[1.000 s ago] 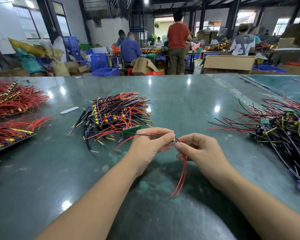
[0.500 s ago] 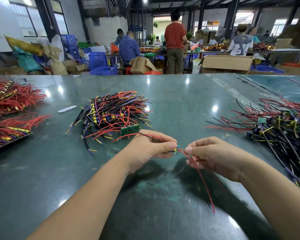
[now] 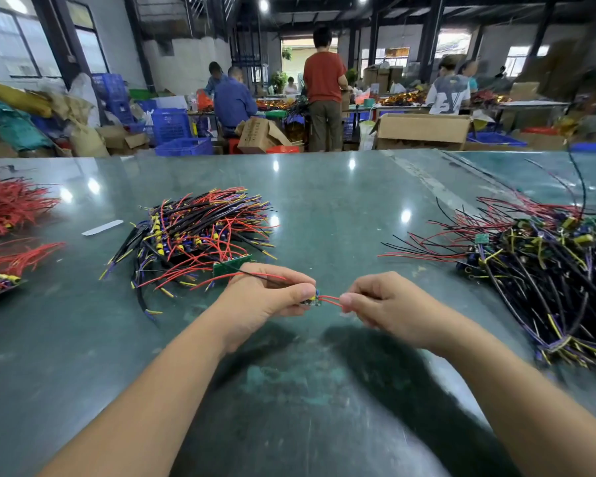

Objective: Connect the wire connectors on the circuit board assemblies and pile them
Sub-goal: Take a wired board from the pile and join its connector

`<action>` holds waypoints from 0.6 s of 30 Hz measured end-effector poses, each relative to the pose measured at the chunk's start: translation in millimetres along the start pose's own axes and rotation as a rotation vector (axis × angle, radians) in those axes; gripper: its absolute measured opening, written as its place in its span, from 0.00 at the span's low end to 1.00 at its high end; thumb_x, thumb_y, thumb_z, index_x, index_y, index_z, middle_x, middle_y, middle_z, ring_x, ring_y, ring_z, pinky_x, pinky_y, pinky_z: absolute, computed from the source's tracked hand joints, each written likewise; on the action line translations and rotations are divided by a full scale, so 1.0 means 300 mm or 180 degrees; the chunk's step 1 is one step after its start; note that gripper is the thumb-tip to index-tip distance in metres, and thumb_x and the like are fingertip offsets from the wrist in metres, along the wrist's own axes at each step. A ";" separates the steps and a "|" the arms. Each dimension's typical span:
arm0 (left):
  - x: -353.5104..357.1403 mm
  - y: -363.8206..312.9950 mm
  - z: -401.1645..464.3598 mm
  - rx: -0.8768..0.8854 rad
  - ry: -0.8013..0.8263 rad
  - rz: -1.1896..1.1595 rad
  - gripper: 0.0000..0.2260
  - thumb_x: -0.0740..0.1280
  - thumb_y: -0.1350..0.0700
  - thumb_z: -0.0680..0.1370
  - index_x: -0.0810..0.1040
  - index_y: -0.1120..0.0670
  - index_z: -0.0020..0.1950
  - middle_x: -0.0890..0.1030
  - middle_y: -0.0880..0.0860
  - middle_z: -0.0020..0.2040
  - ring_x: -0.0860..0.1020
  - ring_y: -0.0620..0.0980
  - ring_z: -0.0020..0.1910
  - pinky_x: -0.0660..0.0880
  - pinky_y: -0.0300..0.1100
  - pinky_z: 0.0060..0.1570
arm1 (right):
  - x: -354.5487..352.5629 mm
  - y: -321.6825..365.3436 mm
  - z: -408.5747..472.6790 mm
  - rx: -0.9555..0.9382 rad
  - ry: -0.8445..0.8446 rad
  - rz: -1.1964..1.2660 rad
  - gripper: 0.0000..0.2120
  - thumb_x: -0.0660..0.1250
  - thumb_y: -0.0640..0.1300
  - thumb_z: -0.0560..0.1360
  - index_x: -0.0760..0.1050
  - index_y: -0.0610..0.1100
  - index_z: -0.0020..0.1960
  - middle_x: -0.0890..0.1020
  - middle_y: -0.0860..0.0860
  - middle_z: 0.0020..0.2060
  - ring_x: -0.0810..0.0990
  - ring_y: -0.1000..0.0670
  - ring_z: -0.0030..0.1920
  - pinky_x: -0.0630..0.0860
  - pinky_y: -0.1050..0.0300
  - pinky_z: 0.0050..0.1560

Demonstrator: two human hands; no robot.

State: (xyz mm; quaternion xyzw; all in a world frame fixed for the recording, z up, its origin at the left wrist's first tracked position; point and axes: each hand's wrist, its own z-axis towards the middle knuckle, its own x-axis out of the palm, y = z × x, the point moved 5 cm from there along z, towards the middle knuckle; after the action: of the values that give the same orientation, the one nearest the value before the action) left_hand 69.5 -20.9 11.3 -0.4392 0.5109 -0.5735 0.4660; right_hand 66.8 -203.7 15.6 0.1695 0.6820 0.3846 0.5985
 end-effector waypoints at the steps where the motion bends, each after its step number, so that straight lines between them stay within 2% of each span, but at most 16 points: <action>1: -0.006 0.000 0.002 0.0013 -0.0051 -0.0008 0.04 0.72 0.65 0.70 0.85 0.58 0.40 0.84 0.57 0.38 0.83 0.49 0.37 0.79 0.37 0.37 | -0.007 -0.005 0.003 -0.0001 -0.0076 -0.0305 0.12 0.63 0.50 0.78 0.77 0.48 0.39 0.73 0.55 0.23 0.67 0.56 0.26 0.65 0.59 0.31; 4: -0.025 0.000 0.009 0.0048 -0.0185 -0.0060 0.04 0.72 0.65 0.70 0.85 0.58 0.39 0.84 0.57 0.38 0.82 0.48 0.37 0.79 0.38 0.37 | -0.013 -0.009 0.005 -0.0003 -0.0254 -0.0760 0.12 0.61 0.52 0.79 0.72 0.51 0.38 0.73 0.54 0.28 0.70 0.54 0.31 0.65 0.59 0.31; 7: -0.034 0.004 0.016 0.0052 -0.0238 -0.0041 0.02 0.73 0.62 0.68 0.86 0.57 0.38 0.84 0.56 0.37 0.82 0.47 0.37 0.79 0.38 0.37 | 0.001 -0.007 0.004 0.0021 -0.0340 -0.1003 0.12 0.56 0.53 0.81 0.69 0.49 0.43 0.77 0.48 0.37 0.75 0.44 0.41 0.72 0.52 0.41; 9: -0.040 0.007 0.019 0.0045 -0.0286 -0.0079 0.04 0.74 0.59 0.64 0.86 0.56 0.38 0.84 0.56 0.38 0.82 0.48 0.37 0.79 0.39 0.38 | 0.013 -0.010 0.006 0.0025 -0.0386 -0.1224 0.15 0.51 0.55 0.82 0.67 0.46 0.45 0.78 0.45 0.41 0.75 0.40 0.44 0.73 0.48 0.44; 13: -0.055 0.013 0.025 -0.0002 -0.0402 -0.0226 0.06 0.73 0.58 0.64 0.85 0.58 0.39 0.84 0.57 0.39 0.82 0.49 0.38 0.79 0.39 0.38 | 0.024 -0.006 0.014 -0.0083 -0.0455 -0.1438 0.19 0.47 0.55 0.82 0.59 0.47 0.37 0.70 0.49 0.32 0.70 0.40 0.39 0.62 0.51 0.36; 16: -0.061 0.012 0.029 -0.0033 -0.0521 -0.0402 0.06 0.71 0.59 0.66 0.83 0.59 0.41 0.84 0.56 0.37 0.82 0.48 0.34 0.78 0.36 0.34 | 0.021 0.016 0.016 -0.0375 -0.0611 -0.1538 0.18 0.47 0.55 0.82 0.56 0.46 0.39 0.67 0.49 0.29 0.67 0.38 0.36 0.59 0.49 0.33; 18: -0.064 0.011 0.033 -0.0075 -0.0603 -0.0588 0.05 0.70 0.61 0.70 0.81 0.61 0.44 0.83 0.54 0.35 0.82 0.47 0.31 0.78 0.35 0.31 | 0.022 0.027 0.015 -0.0555 -0.0670 -0.1495 0.17 0.48 0.55 0.82 0.56 0.45 0.40 0.70 0.47 0.30 0.67 0.37 0.35 0.58 0.49 0.32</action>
State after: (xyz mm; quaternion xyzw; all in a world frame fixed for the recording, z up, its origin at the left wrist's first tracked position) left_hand 83.0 -3.8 8.4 -0.5420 0.4287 -0.5639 0.4522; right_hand 67.8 -192.4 17.0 -0.0064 0.6010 0.2728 0.7512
